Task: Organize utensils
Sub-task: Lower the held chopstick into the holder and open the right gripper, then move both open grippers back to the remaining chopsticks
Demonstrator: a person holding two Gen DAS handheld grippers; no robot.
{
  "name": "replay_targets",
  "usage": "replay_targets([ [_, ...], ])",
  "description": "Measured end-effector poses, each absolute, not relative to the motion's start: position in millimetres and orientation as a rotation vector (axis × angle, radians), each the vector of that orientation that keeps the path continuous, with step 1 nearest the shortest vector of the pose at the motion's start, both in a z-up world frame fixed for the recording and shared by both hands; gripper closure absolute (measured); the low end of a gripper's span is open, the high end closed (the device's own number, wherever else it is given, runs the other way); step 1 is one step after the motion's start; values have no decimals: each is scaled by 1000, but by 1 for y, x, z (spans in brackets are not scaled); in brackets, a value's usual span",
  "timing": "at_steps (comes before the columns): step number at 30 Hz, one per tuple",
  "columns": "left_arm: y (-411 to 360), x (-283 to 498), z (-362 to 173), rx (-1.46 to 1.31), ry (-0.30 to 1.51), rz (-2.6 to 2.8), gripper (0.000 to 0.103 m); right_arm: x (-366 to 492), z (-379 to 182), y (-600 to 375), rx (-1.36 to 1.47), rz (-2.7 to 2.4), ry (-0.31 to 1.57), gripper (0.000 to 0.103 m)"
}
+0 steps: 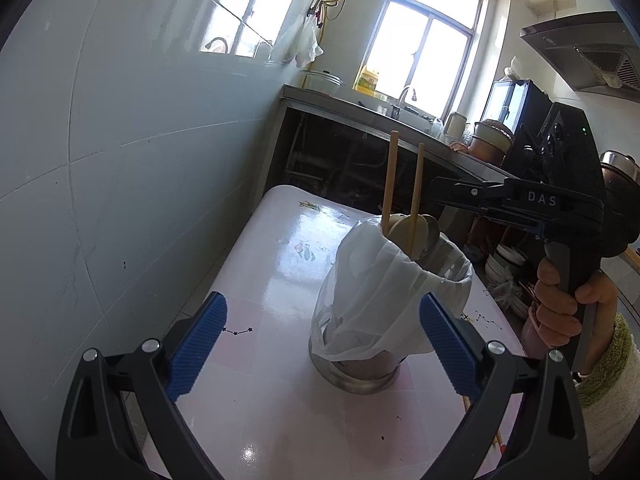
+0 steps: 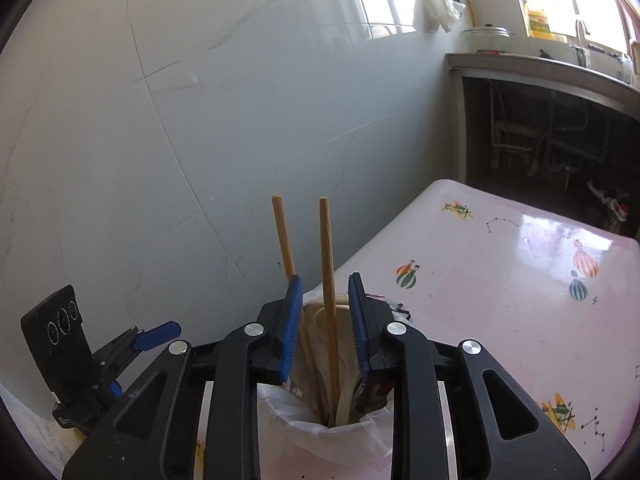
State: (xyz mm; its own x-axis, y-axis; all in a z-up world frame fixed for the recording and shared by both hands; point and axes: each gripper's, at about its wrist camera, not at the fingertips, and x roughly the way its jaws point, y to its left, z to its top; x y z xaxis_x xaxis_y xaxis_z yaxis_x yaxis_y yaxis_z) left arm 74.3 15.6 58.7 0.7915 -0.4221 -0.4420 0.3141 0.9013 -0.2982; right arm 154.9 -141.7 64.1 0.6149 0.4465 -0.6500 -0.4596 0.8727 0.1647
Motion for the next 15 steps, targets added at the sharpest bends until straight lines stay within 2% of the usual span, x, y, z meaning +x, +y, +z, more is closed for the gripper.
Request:
replay_targets([
  [8,3,57,63,-175,506,-465,8,92,79,-219,67,378,707,73],
  [15,-31,36,56,-74,529,-592,8,34,36,-309,246,141,815,71],
])
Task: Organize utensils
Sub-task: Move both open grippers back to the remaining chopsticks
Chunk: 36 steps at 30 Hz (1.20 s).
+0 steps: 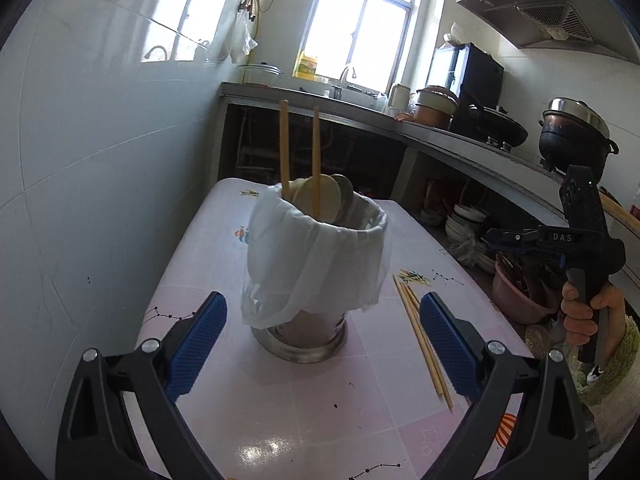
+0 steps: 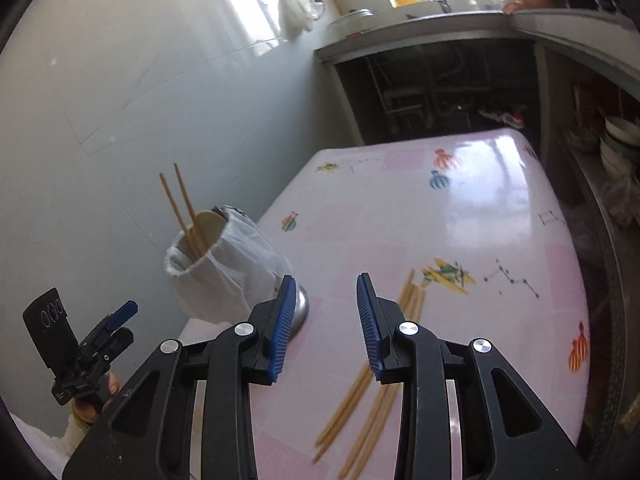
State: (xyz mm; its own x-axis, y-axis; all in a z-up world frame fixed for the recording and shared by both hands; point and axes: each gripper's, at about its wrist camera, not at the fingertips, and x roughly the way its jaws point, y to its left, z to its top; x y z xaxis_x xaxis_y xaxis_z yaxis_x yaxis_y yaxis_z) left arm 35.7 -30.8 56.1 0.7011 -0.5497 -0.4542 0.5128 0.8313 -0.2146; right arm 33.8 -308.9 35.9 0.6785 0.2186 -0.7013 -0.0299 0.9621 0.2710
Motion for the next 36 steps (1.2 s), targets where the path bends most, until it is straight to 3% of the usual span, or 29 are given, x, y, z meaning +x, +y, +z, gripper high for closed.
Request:
replay_targets([
  [5,-65,26,42,-14,581,-665,8,13,-10,-323,324,80,907,73],
  [13,-112,29,17,66,692,-668,9,20,-50,-303,222,53,983,83],
  [16,-122,33,12,74,716,-672,18,23,-62,-304,206,48,1005,87],
  [23,-144,46,-3,111,806,-690,51,34,-79,-299,142,24,1033,94],
  [29,-162,53,-10,141,843,-722,74,38,-87,-297,98,3,1039,96],
  [36,-188,56,-17,182,877,-754,84,36,-89,-301,110,-14,1025,98],
])
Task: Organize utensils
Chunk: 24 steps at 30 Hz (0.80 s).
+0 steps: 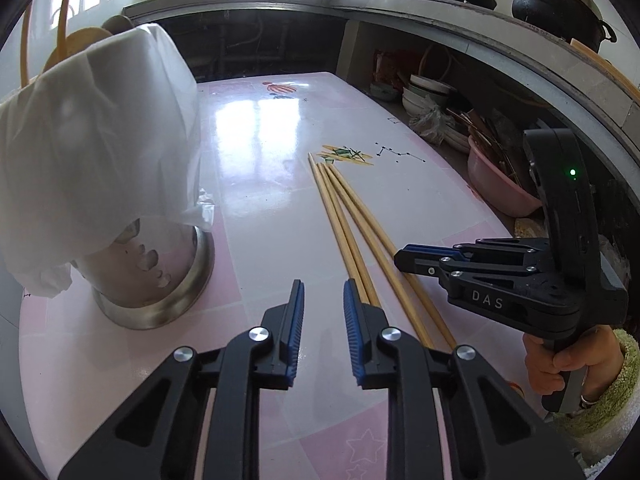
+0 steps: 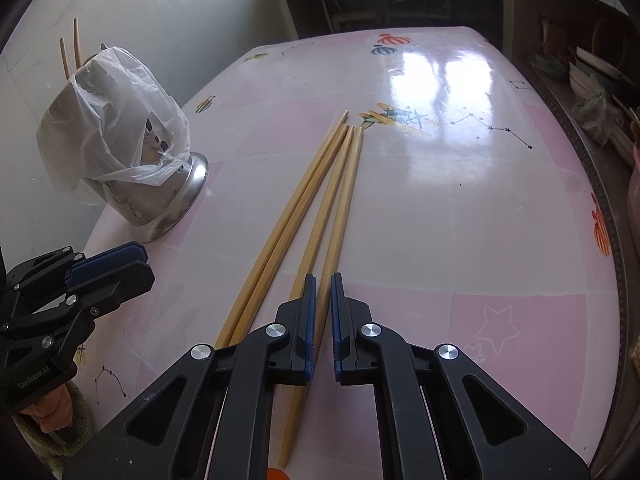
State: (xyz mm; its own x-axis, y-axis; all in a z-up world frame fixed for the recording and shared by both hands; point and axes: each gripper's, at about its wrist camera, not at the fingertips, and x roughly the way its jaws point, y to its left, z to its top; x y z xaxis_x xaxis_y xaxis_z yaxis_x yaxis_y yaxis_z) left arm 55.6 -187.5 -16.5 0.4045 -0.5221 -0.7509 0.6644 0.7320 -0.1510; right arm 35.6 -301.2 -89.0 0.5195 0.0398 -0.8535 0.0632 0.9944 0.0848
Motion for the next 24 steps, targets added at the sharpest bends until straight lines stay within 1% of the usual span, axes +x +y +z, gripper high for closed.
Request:
replay_targets([
  [12,-223,67,-37,259,930,-792,85,17,-86,-322,191,-59,1010,99],
  [24,-239,77,-48,296,946,-753,86,18,-87,-324,223,-42,999,99],
])
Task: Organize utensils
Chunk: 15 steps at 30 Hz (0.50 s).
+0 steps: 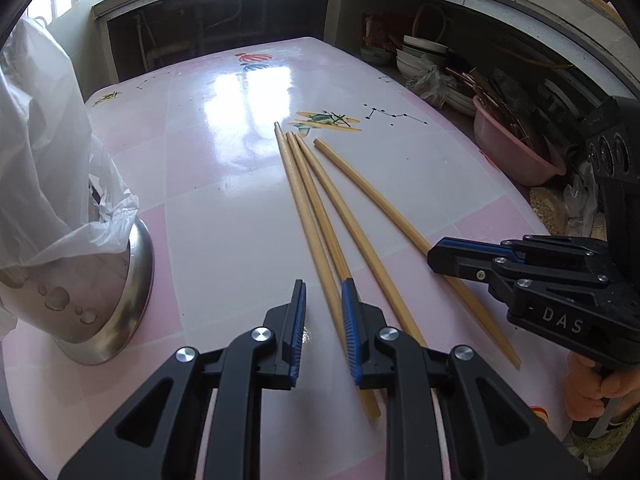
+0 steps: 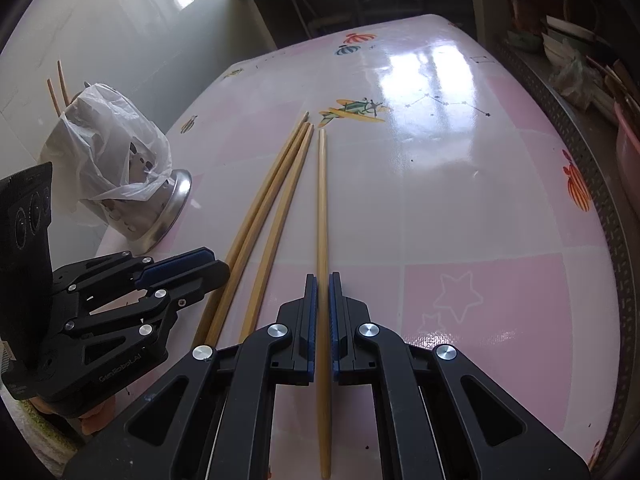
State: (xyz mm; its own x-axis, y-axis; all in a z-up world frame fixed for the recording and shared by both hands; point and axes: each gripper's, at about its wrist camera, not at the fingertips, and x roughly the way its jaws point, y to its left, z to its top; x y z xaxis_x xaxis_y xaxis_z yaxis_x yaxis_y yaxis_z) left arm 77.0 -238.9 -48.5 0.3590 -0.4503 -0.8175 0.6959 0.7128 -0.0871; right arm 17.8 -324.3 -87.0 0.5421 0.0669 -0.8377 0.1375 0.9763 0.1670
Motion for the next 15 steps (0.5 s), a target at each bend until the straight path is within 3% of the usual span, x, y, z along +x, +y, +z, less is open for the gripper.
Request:
replay_targets([
  [10,-250,77,-50,339,933,-690,85,16,-87,-329,246,-33,998,99],
  [15,-240,82,-50,323,942,-644,95,15,-87,-330,261,-32,1007,99],
])
